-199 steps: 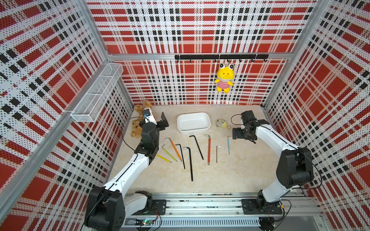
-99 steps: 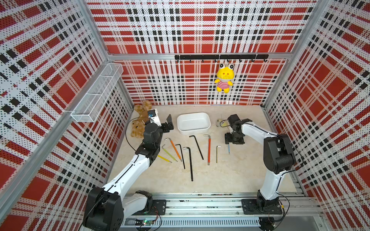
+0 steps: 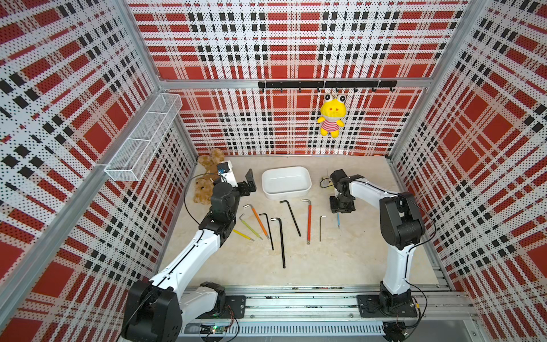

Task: Put the hex key on the desktop into the storage box
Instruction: Pick up the Allen key from the center of the board.

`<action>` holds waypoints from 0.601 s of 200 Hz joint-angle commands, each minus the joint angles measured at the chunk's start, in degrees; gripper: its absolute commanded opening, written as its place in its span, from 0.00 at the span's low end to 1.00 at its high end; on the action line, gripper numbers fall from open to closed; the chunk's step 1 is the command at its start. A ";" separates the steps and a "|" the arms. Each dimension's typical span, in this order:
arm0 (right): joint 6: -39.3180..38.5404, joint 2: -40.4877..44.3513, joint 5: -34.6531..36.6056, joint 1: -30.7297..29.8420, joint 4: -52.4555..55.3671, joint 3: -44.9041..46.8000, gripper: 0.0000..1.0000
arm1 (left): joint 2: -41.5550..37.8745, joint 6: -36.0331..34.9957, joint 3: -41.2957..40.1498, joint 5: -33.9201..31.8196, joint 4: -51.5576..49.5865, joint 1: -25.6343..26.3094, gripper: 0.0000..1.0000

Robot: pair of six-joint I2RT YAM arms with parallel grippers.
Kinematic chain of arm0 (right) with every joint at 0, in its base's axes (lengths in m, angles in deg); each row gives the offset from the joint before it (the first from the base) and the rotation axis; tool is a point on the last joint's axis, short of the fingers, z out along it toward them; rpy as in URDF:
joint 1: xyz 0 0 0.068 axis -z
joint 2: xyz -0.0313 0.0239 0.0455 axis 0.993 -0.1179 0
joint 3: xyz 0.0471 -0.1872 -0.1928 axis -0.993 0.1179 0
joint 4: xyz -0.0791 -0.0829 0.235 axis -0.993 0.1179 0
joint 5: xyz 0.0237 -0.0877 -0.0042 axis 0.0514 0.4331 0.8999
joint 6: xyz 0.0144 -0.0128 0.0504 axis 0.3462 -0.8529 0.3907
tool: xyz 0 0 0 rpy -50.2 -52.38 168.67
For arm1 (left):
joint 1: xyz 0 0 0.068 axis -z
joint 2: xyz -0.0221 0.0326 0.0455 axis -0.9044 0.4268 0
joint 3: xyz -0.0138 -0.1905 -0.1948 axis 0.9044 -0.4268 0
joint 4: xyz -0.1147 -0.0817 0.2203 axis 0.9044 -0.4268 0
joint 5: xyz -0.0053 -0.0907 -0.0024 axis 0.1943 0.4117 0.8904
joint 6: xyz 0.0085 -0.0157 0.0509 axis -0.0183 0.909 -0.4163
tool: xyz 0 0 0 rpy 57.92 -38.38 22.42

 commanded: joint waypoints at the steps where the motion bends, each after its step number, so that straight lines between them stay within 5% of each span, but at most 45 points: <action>1: 0.83 -1.35 1.09 -0.40 -0.30 -0.92 0.44 | -1.37 -1.07 0.11 -0.41 -0.50 -0.04 0.99; 97: 1.64 -1.42 0.48 -1.00 -0.95 4.72 0.30 | -2.54 -1.58 0.15 -1.43 -1.99 -0.56 0.99; 100: 1.96 -1.35 -0.01 -1.04 -2.09 5.24 0.22 | -2.60 -1.58 0.15 -1.47 -2.00 -0.56 0.99; 120: 2.43 -1.18 -0.86 -1.20 -3.48 7.80 0.15 | -3.03 -1.49 0.41 -1.54 -2.59 -0.82 0.99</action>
